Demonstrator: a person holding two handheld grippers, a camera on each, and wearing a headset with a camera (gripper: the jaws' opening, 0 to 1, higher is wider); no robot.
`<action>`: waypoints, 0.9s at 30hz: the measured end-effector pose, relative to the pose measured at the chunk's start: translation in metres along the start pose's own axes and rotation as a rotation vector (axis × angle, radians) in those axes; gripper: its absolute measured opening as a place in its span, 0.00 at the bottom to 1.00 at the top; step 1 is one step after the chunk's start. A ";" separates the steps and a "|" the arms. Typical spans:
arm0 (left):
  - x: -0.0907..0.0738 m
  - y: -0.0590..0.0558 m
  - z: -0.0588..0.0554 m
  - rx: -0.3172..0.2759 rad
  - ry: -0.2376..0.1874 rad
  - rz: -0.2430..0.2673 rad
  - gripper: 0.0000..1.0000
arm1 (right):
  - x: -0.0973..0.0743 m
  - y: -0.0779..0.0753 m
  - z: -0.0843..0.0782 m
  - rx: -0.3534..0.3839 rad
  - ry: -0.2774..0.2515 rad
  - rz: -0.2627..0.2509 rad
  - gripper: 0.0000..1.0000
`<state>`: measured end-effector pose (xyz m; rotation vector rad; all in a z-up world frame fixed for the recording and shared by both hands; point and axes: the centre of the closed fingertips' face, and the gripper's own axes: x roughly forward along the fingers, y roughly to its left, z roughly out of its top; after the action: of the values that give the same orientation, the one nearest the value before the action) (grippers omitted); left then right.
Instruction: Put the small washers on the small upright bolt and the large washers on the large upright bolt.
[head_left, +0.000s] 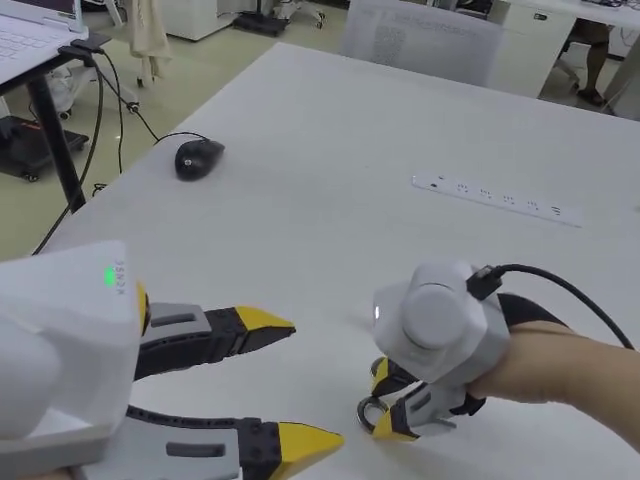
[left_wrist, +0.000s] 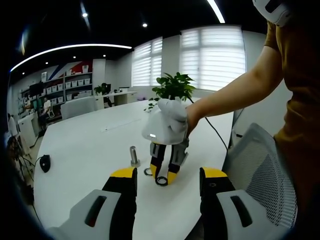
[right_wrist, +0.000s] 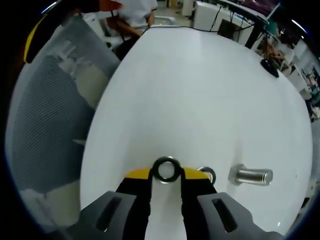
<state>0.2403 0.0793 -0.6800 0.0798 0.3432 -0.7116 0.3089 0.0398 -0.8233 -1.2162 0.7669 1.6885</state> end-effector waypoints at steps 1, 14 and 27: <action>0.000 0.000 -0.001 0.002 0.003 0.000 0.49 | 0.000 0.000 0.000 -0.002 0.001 -0.003 0.22; -0.001 0.000 -0.002 0.004 0.008 0.001 0.49 | -0.026 -0.008 0.003 -0.009 -0.016 -0.045 0.22; 0.003 -0.002 0.001 0.007 0.003 -0.009 0.49 | -0.060 -0.036 -0.005 0.001 -0.017 -0.120 0.22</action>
<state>0.2411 0.0759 -0.6801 0.0860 0.3444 -0.7221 0.3505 0.0320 -0.7676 -1.2213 0.6703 1.5986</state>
